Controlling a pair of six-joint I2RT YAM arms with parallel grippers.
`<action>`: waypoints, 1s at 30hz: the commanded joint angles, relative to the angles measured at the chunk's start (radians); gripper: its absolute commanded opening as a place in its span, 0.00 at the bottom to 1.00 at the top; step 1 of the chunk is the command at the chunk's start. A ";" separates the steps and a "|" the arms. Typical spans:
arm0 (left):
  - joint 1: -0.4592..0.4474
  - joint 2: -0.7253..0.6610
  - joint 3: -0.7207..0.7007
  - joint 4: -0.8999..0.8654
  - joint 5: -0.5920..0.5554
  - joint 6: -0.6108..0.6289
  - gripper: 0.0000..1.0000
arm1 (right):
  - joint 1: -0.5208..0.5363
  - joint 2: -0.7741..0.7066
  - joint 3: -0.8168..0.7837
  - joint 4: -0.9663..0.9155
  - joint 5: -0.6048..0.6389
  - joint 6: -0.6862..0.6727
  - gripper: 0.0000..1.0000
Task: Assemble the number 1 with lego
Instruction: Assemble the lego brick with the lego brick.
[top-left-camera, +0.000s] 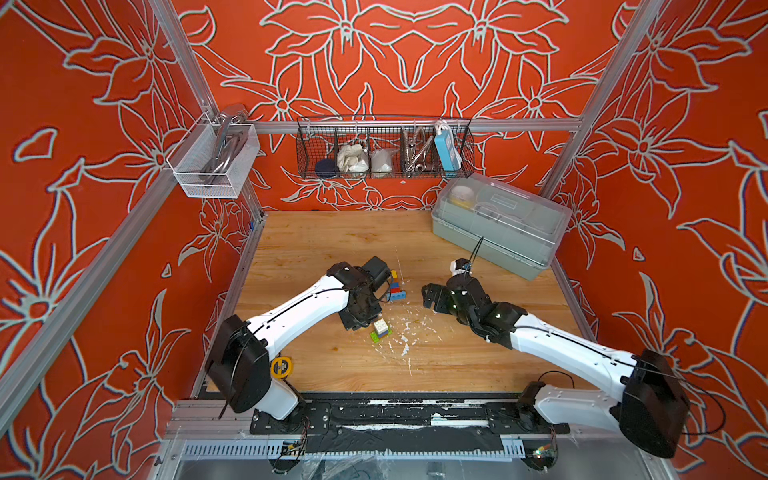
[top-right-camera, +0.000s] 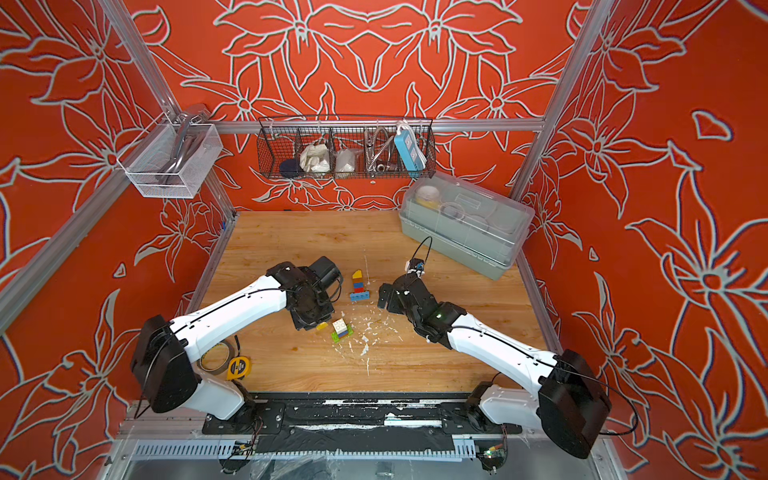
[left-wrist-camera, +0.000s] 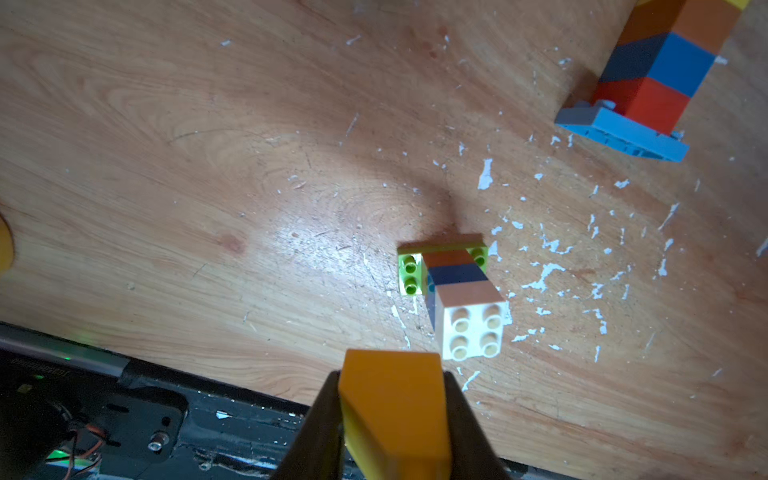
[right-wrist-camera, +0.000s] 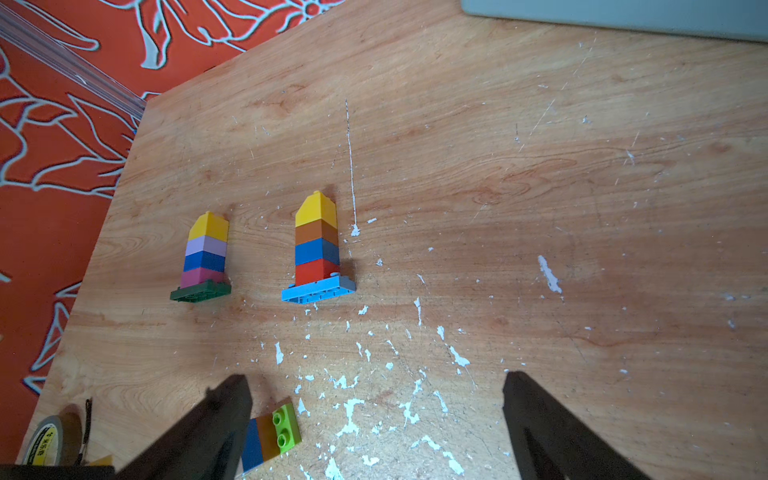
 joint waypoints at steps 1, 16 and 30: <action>-0.019 0.050 0.050 -0.040 -0.026 -0.021 0.13 | -0.002 -0.021 0.021 -0.009 0.018 -0.011 1.00; -0.030 0.160 0.074 0.043 0.004 -0.052 0.13 | -0.005 -0.037 0.016 -0.009 0.023 -0.016 1.00; -0.052 0.157 0.050 0.094 0.036 -0.104 0.13 | -0.005 -0.033 0.015 -0.010 0.020 -0.014 1.00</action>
